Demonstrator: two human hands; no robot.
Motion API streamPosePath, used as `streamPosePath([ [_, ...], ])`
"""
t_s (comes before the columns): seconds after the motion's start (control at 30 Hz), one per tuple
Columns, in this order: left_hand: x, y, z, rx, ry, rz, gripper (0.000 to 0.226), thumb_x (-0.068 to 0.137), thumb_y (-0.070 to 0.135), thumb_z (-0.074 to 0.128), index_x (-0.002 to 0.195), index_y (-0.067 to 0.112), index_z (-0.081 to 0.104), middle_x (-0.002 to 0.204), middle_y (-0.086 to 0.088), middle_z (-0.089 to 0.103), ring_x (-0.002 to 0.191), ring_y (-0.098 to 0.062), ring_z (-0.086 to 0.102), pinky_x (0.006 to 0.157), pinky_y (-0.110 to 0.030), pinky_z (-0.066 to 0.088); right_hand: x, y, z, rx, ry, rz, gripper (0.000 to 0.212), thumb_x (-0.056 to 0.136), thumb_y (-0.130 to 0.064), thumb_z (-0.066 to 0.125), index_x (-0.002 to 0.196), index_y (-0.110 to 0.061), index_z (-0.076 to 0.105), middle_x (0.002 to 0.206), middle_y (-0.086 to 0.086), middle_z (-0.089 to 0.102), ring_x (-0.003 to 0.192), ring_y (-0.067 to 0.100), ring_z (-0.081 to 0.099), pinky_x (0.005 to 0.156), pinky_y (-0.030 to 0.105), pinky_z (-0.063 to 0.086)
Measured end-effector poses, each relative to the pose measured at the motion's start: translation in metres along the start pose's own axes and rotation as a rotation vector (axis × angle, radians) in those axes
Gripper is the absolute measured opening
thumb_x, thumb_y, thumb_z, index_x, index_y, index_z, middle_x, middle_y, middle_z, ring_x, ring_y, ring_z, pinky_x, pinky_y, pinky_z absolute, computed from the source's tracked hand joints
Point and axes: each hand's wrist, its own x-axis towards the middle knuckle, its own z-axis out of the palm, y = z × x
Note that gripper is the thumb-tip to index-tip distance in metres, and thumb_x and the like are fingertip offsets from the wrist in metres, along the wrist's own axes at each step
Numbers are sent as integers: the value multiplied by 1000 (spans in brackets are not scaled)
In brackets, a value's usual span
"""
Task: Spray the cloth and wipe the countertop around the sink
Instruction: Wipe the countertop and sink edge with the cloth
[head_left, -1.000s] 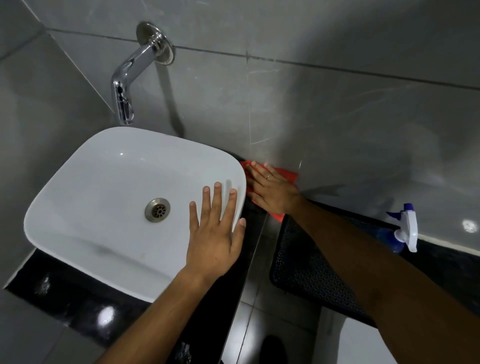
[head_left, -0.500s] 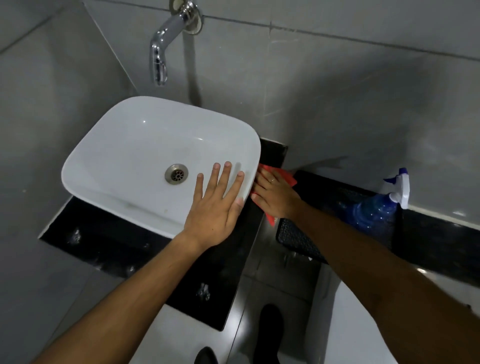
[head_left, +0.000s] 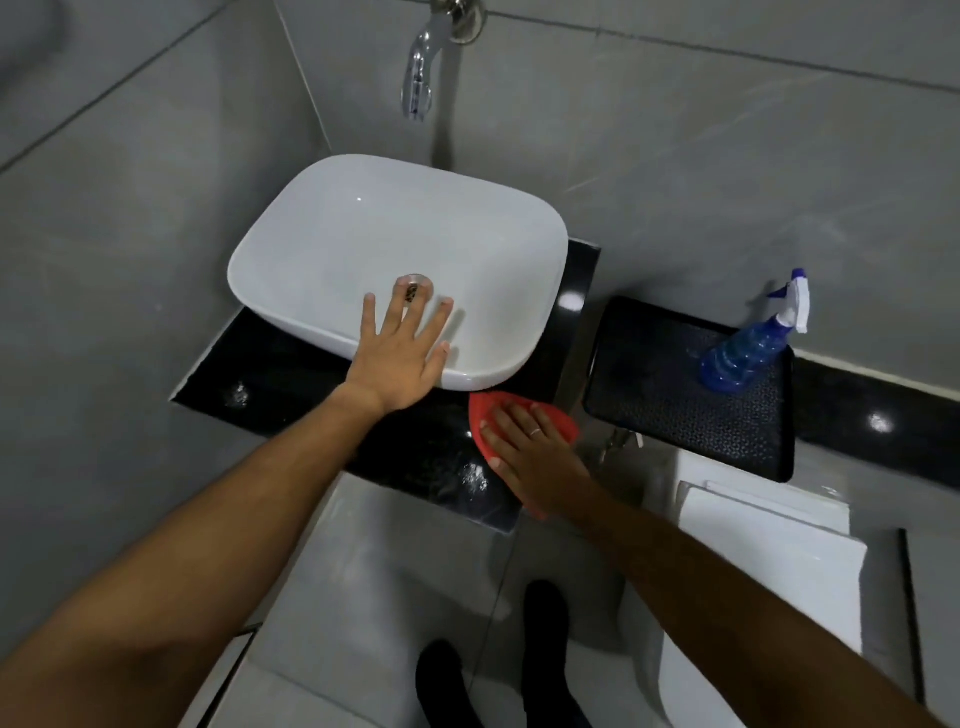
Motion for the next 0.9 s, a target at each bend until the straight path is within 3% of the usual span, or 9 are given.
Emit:
streamPosePath([
  [0.27, 1, 2, 4, 2, 53, -19, 63, 99, 46, 8, 158, 23, 4, 168, -13, 0, 153, -35, -11, 119, -66, -2, -9, -59, 17, 61, -10, 111, 56, 103, -41, 32, 153, -16, 32, 160, 10, 34, 146, 35, 34, 118, 57, 28],
  [0.63, 3, 1, 8, 5, 60, 0, 63, 100, 46, 8, 158, 23, 0, 167, -12, -4, 153, -35, -15, 119, -65, -5, 47, -139, 6, 263, 15, 572, 61, 105, -41, 25, 157, -10, 16, 165, 15, 15, 153, 37, 10, 122, 61, 5],
  [0.7, 2, 1, 6, -7, 59, 6, 64, 99, 47, 6, 158, 23, 0, 167, -12, -5, 153, -34, -16, 120, -64, -6, 48, -136, 0, 340, 66, 570, 58, 104, -41, 25, 155, -11, 27, 163, 15, 23, 152, 36, 15, 122, 59, 9],
  [0.77, 0, 1, 4, -55, 71, 0, 64, 100, 47, 8, 158, 21, 3, 167, -12, -5, 153, -34, -15, 120, -63, -7, 42, -126, -8, 457, 201, 574, 49, 103, -36, 33, 144, -12, 46, 153, 16, 43, 145, 37, 32, 120, 56, 24],
  [0.83, -5, 1, 5, -143, 128, -6, 62, 102, 43, 16, 158, 17, 9, 168, -12, -1, 153, -34, -12, 121, -62, -5, 34, -107, -20, 514, 368, 579, 36, 98, -30, 48, 127, -12, 59, 134, 16, 58, 129, 37, 49, 107, 53, 40],
  [0.9, -21, 9, 9, -267, 245, -36, 58, 102, 32, 30, 156, 13, 22, 166, -14, 12, 154, -34, -2, 123, -59, 1, 29, -82, -35, 444, 487, 535, 30, 94, -28, 51, 116, -14, 64, 122, 12, 62, 116, 34, 53, 96, 49, 44],
])
